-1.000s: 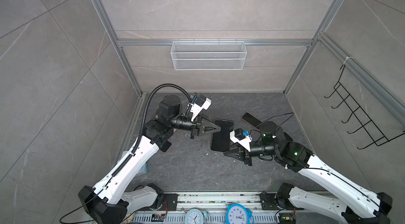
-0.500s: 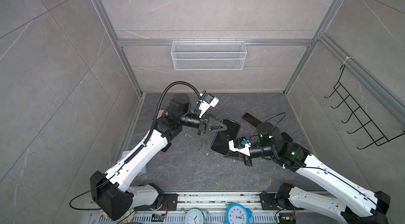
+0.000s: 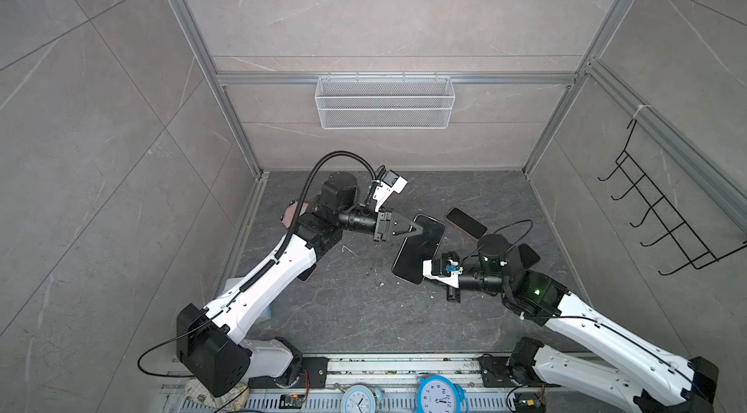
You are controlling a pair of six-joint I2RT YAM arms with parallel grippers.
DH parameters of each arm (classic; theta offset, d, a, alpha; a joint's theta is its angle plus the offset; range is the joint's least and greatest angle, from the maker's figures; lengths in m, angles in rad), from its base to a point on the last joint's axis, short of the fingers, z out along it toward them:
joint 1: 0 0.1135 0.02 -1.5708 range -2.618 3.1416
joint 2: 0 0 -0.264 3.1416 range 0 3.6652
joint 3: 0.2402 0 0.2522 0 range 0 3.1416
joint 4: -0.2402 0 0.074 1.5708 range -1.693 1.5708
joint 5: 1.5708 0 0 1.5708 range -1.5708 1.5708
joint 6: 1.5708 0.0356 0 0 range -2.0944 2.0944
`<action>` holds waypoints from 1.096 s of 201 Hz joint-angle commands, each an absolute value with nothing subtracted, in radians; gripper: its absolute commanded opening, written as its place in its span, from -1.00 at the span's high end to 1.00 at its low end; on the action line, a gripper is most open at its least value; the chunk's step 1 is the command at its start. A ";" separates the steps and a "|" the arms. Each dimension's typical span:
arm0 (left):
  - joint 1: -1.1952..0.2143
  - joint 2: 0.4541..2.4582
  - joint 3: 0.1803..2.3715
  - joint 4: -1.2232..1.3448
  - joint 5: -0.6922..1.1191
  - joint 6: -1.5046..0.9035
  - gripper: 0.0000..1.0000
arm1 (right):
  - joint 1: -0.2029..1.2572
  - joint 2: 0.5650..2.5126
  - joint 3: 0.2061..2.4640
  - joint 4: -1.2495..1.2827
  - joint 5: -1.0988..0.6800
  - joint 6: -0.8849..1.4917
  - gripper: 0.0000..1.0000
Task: Take the phone out of the phone case
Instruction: Remove the phone case from the phone.
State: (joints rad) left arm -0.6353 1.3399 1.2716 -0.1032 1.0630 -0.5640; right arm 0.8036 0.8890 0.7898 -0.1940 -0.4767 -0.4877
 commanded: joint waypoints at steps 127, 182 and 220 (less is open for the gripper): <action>-0.558 1.170 0.841 0.770 0.526 -1.297 1.00 | 0.811 0.705 0.715 0.003 -0.239 0.673 -0.10; -0.563 1.144 0.760 0.908 0.453 -1.416 1.00 | 0.810 0.757 0.679 0.105 -0.250 0.796 -0.06; -0.566 1.136 0.736 0.949 0.440 -1.440 1.00 | 0.811 0.808 0.677 0.185 -0.271 0.838 0.00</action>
State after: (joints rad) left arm -0.5587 1.1786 0.7258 0.7807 0.4709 -1.3853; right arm 0.8047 0.7834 0.6815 0.0921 -0.2512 0.7830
